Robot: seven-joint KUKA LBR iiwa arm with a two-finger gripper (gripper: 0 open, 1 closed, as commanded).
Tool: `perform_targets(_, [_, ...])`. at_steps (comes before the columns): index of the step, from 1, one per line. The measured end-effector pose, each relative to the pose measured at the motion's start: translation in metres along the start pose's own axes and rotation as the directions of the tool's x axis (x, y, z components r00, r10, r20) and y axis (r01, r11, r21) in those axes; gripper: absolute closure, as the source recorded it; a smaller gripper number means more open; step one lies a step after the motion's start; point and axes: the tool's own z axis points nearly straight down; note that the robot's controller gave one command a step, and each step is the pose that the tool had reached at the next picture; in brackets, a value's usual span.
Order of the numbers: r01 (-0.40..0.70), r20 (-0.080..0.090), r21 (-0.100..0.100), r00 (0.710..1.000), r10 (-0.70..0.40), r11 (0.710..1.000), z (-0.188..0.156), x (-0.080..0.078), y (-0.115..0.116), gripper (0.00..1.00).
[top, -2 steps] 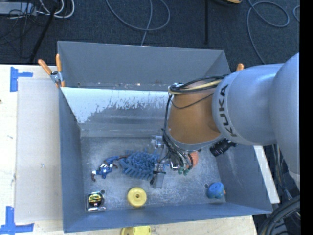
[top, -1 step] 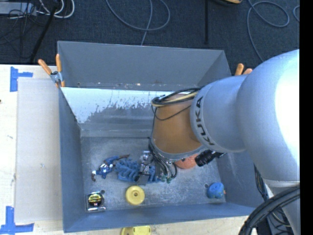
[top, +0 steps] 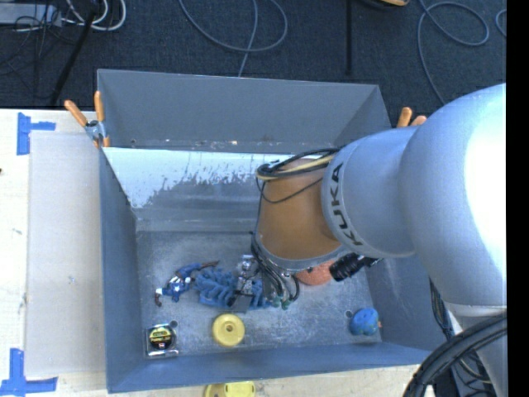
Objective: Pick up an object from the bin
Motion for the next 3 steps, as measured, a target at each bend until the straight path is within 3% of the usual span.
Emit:
perform_targets(1, [-0.005,-0.007,0.003,1.0,0.005,1.0,-0.032,-0.005,0.009,1.0])
perform_targets(3, [-0.009,-0.007,0.003,1.0,0.009,1.0,-0.139,-0.001,0.009,1.0])
